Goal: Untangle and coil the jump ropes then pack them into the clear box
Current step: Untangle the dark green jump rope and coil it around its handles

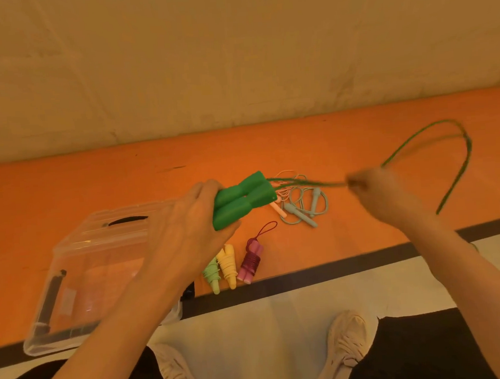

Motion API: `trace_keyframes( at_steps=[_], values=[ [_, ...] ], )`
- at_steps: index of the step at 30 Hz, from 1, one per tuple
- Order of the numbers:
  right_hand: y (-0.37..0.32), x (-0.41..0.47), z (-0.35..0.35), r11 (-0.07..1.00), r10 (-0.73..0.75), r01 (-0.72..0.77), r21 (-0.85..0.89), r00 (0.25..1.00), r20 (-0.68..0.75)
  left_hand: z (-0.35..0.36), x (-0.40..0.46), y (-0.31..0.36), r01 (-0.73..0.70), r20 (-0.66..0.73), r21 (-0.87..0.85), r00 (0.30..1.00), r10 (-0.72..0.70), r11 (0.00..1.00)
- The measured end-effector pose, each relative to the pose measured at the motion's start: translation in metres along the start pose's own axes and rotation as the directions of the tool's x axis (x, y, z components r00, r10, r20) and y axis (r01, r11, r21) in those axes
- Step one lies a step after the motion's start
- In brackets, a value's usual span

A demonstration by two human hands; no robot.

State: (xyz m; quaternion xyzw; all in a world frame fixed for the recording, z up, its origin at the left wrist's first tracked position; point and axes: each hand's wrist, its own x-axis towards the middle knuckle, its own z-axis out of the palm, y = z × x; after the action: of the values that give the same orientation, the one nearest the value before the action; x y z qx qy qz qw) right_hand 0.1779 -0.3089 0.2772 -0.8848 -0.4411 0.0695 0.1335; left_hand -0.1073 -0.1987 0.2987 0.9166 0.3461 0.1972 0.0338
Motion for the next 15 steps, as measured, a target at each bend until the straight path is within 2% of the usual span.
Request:
trace_keyframes(
  at_steps=[1, 2, 3, 5, 8, 11, 15],
  values=[
    [-0.005, -0.005, 0.011, 0.991, 0.081, -0.051, -0.128, 0.967, 0.243, 0.002, -0.001, -0.001, -0.012, 0.008, 0.033, 1.0, 0.012, 0.999],
    [-0.011, -0.009, 0.017, 0.984, 0.1, -0.039, -0.175, 0.929, 0.356, 0.004, -0.001, -0.002, -0.011, 0.024, 0.054, 1.0, 0.01, 0.998],
    [-0.02, -0.013, 0.02, 0.99, 0.055, -0.001, -0.138, 0.92, 0.389, 0.006, -0.002, -0.002, -0.007, 0.029, 0.064, 1.0, 0.005, 0.998],
    [-0.038, -0.018, 0.018, 0.991, -0.123, 0.102, 0.089, 0.95, 0.288, 0.008, -0.002, 0.001, -0.011, 0.018, 0.092, 1.0, 0.009, 0.996],
    [-0.061, -0.022, 0.011, 0.884, -0.34, 0.275, 0.379, 0.933, 0.117, 0.011, -0.001, 0.007, -0.082, 0.022, 0.127, 0.997, 0.079, 0.988],
    [-0.071, -0.02, 0.008, 0.839, -0.413, 0.348, 0.418, 0.908, 0.075, 0.015, -0.005, 0.01, -0.072, 0.06, 0.058, 0.996, 0.069, 0.996],
    [-0.074, -0.018, 0.012, 0.853, -0.442, 0.352, 0.385, 0.879, 0.176, 0.009, -0.007, 0.011, 0.018, 0.103, 0.02, 0.994, -0.02, 1.0]
  ],
)
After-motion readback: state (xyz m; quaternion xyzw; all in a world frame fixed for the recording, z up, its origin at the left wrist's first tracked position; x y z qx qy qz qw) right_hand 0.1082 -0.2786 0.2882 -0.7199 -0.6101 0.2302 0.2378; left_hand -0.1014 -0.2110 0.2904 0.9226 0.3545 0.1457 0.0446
